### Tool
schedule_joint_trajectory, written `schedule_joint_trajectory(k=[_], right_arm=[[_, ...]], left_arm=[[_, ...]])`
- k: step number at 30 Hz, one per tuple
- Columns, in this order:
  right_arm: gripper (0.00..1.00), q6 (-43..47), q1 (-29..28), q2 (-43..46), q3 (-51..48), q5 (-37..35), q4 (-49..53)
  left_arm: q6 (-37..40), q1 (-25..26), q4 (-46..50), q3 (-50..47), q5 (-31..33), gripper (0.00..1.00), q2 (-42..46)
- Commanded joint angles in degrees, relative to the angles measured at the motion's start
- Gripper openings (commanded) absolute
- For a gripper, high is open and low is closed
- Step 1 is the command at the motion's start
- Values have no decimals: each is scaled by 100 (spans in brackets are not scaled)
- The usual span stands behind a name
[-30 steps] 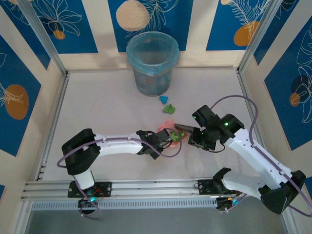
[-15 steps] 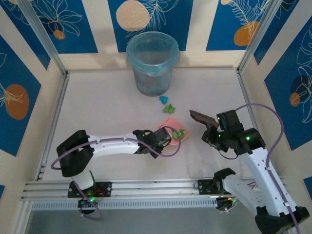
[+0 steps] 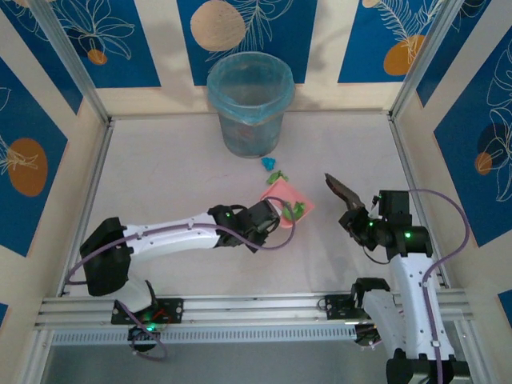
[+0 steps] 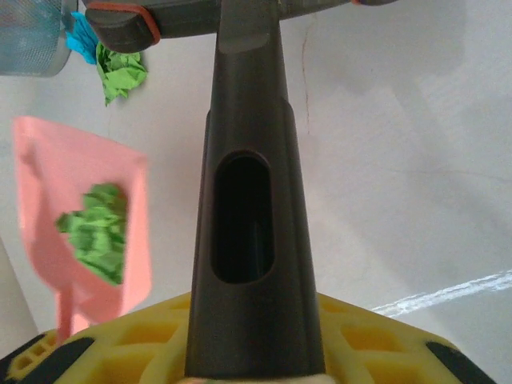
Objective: Sweep away the paper scraps from the table
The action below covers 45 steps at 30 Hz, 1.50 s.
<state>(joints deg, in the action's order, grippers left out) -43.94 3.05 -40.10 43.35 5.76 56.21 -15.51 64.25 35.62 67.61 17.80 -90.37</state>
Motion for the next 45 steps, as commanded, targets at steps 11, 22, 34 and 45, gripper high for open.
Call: schedule_joint_trajectory(k=[11,22,34,45], right_arm=[[0,-66,22,286,-460,471,-651],[0,-21,-112,345,-877,753,-1255],[0,127,-470,-142,-867,866,-1570],[0,108,-802,-139,-887,769,-1815]], left_arm=[[57,-646,2114,3323,289,0,-669],[-226,-1932,3422,7430,-716,0,-2628],[-1613,-3380,2549,8492,-3293,0,-3418],[-3047,-3849,973,8477,-4727,0,-3633]])
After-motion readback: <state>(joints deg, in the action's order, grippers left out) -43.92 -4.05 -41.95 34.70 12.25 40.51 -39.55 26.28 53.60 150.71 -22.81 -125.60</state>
